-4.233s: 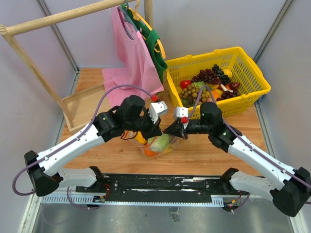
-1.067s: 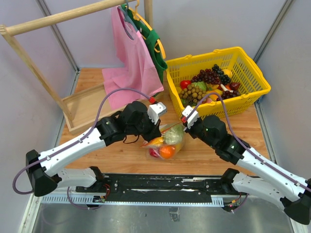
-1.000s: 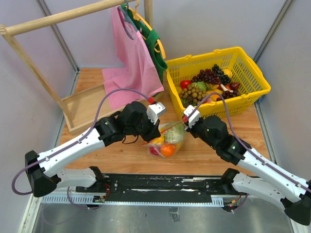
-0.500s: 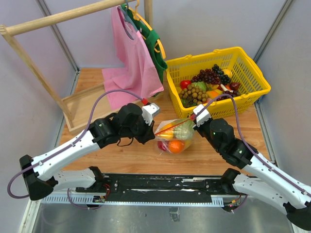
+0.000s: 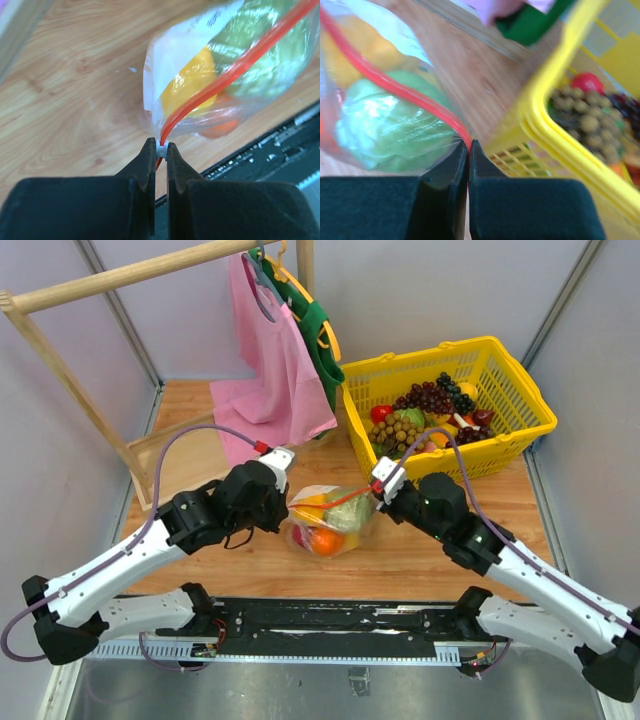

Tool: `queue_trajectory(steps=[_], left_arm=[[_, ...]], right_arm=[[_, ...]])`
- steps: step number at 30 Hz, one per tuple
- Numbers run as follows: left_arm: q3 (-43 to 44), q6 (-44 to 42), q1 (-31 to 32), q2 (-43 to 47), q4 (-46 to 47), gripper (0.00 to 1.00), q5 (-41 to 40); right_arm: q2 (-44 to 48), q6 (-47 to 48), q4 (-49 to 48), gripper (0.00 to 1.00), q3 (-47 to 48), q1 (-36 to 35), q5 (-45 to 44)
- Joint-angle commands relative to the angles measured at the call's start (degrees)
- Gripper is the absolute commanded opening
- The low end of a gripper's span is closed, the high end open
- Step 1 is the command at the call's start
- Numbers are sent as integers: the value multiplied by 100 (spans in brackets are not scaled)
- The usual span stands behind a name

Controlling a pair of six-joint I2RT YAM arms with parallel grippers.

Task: Place the food in the zip-top bag and seal the zipper
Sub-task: Zip the zipper food storage bag at the center of the board, then place the zipper food storage bag at the center of the board.

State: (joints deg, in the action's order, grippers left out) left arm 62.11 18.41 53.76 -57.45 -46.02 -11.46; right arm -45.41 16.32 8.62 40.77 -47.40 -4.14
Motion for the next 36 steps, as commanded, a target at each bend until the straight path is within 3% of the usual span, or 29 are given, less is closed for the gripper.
queue_trajectory(steps=[1,6,12,17,22,24,30,36], left_arm=[[-76,629,21,353,-26,0,-1531],[-549,1383,12,799,172,0,-2529],[-815,1742,-406,700,405,0,-2551],[-959,1645,-1440,542,815,0,-1563],[-1350,1631,-2479,209,1333,0,13],[-1510,1720,-2674,26,1424,0,441],[-1864,2053,-2717,-18,1208,2,712],[-1735,2272,-2721,1004,711,20,69]], right_arm=[[-642,47,-760,1,598,38,1616],[-1584,-168,-586,3,1297,-8,1966],[-1865,-419,-645,39,1518,-15,1035],[-1303,-415,-426,66,1399,-4,270],[-475,-473,197,80,1207,181,-824],[-229,-528,551,100,1185,308,-1160],[442,-544,1243,98,1026,428,-2042],[1128,-521,1372,98,751,431,-2848]])
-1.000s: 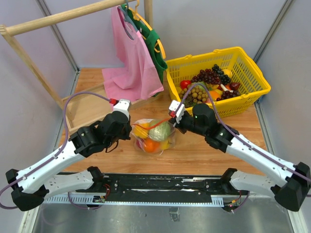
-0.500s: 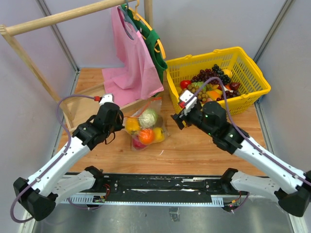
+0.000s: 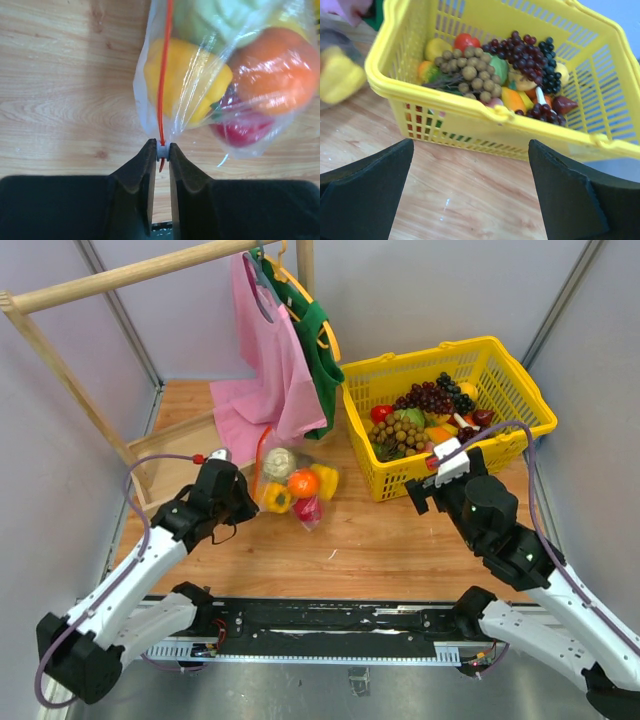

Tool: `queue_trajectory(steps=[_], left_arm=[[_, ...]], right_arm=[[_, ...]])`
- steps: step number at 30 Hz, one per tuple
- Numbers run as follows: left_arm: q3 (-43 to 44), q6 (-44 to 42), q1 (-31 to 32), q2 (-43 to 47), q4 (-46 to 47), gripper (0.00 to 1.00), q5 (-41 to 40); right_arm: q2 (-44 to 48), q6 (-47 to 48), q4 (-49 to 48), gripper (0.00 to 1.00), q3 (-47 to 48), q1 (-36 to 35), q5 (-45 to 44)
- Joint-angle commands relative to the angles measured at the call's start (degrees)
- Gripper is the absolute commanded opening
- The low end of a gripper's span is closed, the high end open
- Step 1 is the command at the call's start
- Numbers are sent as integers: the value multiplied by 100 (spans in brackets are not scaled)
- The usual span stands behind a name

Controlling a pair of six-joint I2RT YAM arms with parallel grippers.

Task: Place the food in the zip-top bag and seal the zipper
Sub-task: Place the zipper food storage bag at the center of the board, then reset both arms

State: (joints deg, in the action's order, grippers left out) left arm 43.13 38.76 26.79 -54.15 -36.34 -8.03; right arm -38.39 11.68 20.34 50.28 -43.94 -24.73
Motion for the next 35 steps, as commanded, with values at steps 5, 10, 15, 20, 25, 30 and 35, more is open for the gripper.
queue_trajectory(steps=[5,10,15,20,25,30,35], left_arm=[[196,366,-24,1578,-405,36,-633],[356,22,-24,2424,-396,64,-1162],[471,-693,-24,3178,-41,84,-1643],[29,-1155,-24,4061,529,94,-2099],[-479,-1242,-24,4568,864,98,-2232],[-434,-1259,-24,4450,783,99,-2327],[-443,-1296,-24,4290,804,99,-2223]], right_arm=[[1146,-327,44,98,-391,84,-1329],[1785,-182,-266,98,-684,87,-1435],[2326,-82,-601,98,-1049,79,-1701],[2556,-92,-674,98,-1124,87,-1773],[2578,-64,-747,98,-1184,81,-1752],[2625,-40,-803,98,-1222,86,-1750],[2680,-39,-890,98,-1245,94,-1693]])
